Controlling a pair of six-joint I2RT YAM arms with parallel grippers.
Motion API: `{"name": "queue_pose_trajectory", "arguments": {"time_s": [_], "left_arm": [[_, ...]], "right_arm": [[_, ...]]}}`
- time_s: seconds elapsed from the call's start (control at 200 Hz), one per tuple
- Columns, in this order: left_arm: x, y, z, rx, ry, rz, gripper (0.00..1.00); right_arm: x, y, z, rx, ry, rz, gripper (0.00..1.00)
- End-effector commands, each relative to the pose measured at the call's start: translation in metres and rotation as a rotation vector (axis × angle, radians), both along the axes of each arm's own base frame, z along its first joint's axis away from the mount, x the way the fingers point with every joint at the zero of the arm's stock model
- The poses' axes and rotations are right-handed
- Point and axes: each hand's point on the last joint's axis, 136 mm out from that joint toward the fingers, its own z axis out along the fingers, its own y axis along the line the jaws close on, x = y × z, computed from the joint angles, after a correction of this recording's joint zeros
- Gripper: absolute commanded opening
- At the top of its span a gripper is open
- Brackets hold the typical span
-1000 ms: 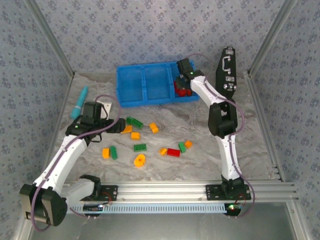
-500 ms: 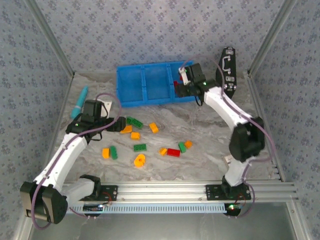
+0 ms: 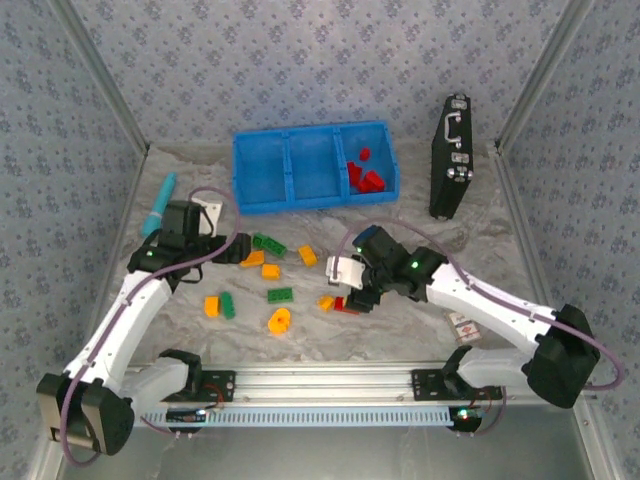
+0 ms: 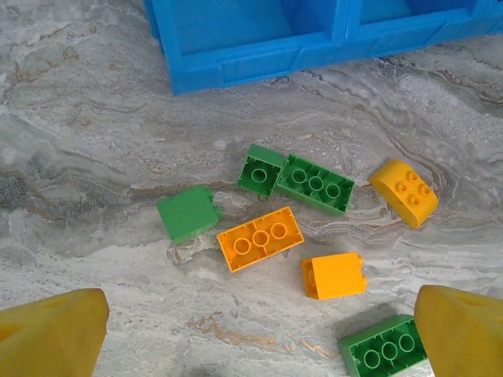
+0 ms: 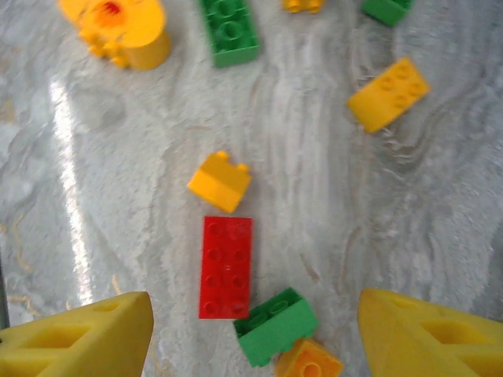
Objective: Sort the legos into containers by color
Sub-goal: Place the lego in the container, then pick up the lego from the bottom-center of the table.
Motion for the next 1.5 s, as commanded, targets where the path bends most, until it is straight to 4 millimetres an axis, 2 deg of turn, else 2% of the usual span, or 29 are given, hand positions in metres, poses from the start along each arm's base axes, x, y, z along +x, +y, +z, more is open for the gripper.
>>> {"name": "queue_pose_trajectory", "arguments": {"time_s": [0.0, 0.145, 0.395, 0.615, 0.775, 0.905, 0.975, 1.205, 1.265, 1.364, 1.494], "left_arm": [[-0.004, -0.001, 0.017, -0.016, -0.044, -0.016, 1.00], [-0.007, 0.001, 0.016, -0.012, -0.044, -0.011, 1.00], [-0.010, 0.004, 0.015, -0.002, -0.053, -0.007, 1.00], [-0.009, 0.005, 0.019, 0.005, -0.057, -0.007, 1.00], [-0.007, 0.005, 0.018, 0.007, -0.057, -0.006, 1.00], [-0.008, 0.004, 0.018, 0.007, -0.055, -0.013, 1.00], [-0.009, 0.004, 0.019, 0.008, -0.057, -0.015, 1.00], [-0.006, 0.005, 0.014, 0.011, -0.039, 0.002, 1.00], [-0.005, 0.005, 0.013, 0.009, -0.037, 0.003, 1.00], [-0.001, 0.005, 0.011, 0.010, -0.034, 0.009, 1.00], [0.005, 0.008, 0.008, 0.020, -0.012, 0.035, 1.00]], "right_arm": [[-0.023, -0.007, -0.017, -0.066, -0.043, 0.141, 0.72], [-0.029, 0.000, -0.038, -0.076, -0.020, 0.184, 0.75], [-0.006, 0.015, -0.061, -0.111, -0.058, 0.168, 0.78], [0.000, 0.011, -0.085, -0.175, -0.015, 0.154, 0.78], [0.012, 0.011, -0.095, -0.192, 0.000, 0.092, 0.78], [0.017, 0.010, -0.104, -0.233, 0.021, 0.069, 0.72], [0.018, 0.012, -0.104, -0.230, 0.027, 0.065, 0.68], [0.027, 0.012, -0.108, -0.253, 0.030, 0.049, 0.40], [0.031, 0.011, -0.105, -0.258, 0.020, 0.039, 0.37], [0.043, 0.014, -0.088, -0.221, -0.013, 0.003, 0.34], [0.067, 0.018, -0.055, -0.147, -0.086, -0.068, 0.29]]}}
